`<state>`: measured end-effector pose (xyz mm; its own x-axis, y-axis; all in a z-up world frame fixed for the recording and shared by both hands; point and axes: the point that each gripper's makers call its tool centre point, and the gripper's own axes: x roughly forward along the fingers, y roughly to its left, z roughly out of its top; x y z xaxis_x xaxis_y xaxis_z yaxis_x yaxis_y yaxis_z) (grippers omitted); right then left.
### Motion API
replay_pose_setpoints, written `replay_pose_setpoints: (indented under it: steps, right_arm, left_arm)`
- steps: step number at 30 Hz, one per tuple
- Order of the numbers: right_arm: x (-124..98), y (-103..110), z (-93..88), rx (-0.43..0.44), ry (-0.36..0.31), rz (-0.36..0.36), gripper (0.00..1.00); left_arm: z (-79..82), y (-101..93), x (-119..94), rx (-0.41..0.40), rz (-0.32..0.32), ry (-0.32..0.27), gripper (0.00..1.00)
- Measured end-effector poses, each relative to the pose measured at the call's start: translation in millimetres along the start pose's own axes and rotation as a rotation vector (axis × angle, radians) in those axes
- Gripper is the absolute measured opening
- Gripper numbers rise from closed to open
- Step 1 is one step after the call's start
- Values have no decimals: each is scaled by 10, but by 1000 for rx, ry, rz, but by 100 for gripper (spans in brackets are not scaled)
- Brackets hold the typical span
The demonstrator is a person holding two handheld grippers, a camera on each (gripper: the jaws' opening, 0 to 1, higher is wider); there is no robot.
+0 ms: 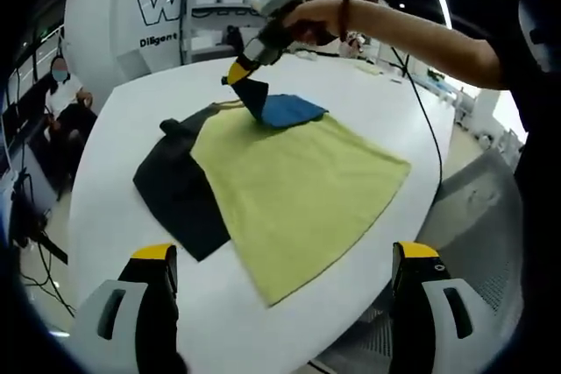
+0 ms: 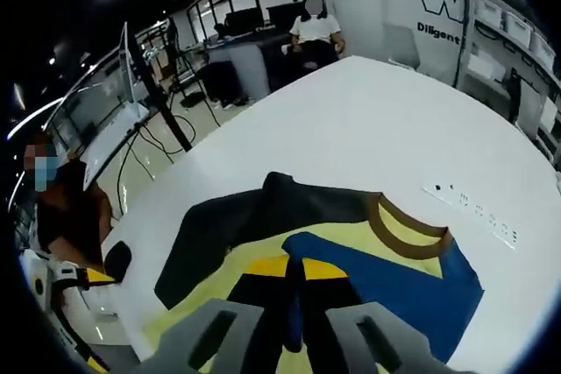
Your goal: Fold the garment on the visible template until the final outline fits inside the template.
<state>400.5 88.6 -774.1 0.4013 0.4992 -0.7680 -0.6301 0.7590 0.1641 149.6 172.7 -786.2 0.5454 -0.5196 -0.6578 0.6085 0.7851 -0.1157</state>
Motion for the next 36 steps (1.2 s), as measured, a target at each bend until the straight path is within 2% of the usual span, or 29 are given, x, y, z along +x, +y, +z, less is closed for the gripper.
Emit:
replay_pose_setpoints:
  steps: [4,8,12,19,27,34,36]
  right_arm:
    - [92,-3,-70,3,8,-3,0]
    - [274,46,-158,24,33,32,0]
    - [391,63,-218,24,40,37,0]
    - [554,99,-239,33,26,59,0]
    - [763,95,-292,39,44,66,0]
    - [832,120,-303,21,44,86,0]
    - [836,145,-284,25,34,101,3]
  left_arm:
    - [19,11,-24,2,2,-9,99]
    - [-19,39,-49,-1,12,-2,99]
    - [-43,52,-72,-8,18,-1,99]
    - [-40,85,-86,-10,26,-7,99]
    - [-70,113,-76,-21,30,-6,99]
    - [-126,86,-57,-26,17,2,99]
    - [-139,80,-53,-27,15,5,99]
